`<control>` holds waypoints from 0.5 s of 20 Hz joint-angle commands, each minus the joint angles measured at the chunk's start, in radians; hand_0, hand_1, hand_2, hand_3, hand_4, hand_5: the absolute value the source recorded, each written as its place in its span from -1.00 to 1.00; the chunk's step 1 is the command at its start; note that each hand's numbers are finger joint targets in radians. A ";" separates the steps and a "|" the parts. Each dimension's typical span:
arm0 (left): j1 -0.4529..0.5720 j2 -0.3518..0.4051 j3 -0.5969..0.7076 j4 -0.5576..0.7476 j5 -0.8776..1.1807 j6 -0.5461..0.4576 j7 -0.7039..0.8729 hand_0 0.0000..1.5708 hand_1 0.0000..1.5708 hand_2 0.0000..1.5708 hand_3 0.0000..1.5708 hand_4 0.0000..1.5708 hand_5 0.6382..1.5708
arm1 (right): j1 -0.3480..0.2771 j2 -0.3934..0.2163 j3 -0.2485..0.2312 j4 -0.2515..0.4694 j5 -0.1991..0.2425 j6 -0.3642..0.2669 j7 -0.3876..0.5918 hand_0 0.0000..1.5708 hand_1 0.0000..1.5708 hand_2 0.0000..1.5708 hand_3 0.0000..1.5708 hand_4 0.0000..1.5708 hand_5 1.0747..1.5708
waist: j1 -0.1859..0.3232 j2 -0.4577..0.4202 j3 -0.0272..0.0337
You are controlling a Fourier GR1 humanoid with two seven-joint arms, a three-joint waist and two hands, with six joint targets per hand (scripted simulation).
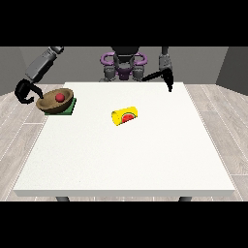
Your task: Pick the cup and pour the ball into the bowl, then pick the bowl and place it on the pad
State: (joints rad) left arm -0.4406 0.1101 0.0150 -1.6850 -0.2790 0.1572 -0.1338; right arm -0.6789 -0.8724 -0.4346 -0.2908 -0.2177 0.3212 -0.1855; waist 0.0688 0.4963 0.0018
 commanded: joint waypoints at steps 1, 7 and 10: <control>-0.031 -0.026 -0.022 -0.064 -0.034 0.035 0.076 -1.00 -1.00 -1.00 -1.00 -1.00 0.99 | -0.032 -0.035 0.024 -0.009 0.040 -0.057 -0.004 -0.77 -0.77 -0.40 -0.46 -1.00 0.67 | -0.025 0.024 0.0005; 0.006 -0.013 -0.006 -0.063 -0.013 0.015 0.050 -1.00 -1.00 -1.00 -1.00 -1.00 0.99 | -0.055 -0.078 0.017 -0.006 0.034 -0.024 0.038 -1.00 -1.00 -0.52 -0.80 -1.00 0.67 | -0.031 0.012 -0.0004; 0.015 -0.002 -0.002 -0.092 0.012 -0.019 0.110 -1.00 -1.00 -1.00 -1.00 -1.00 1.00 | -0.035 -0.062 0.027 0.002 0.041 -0.010 0.042 -1.00 -1.00 -0.59 -0.70 -1.00 0.70 | -0.033 -0.043 -0.0003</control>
State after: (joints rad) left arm -0.4097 0.0950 0.0015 -1.7488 -0.2871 0.1643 -0.0919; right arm -0.7184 -0.9340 -0.4223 -0.2916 -0.1905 0.2968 -0.1550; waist 0.0483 0.4899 0.0011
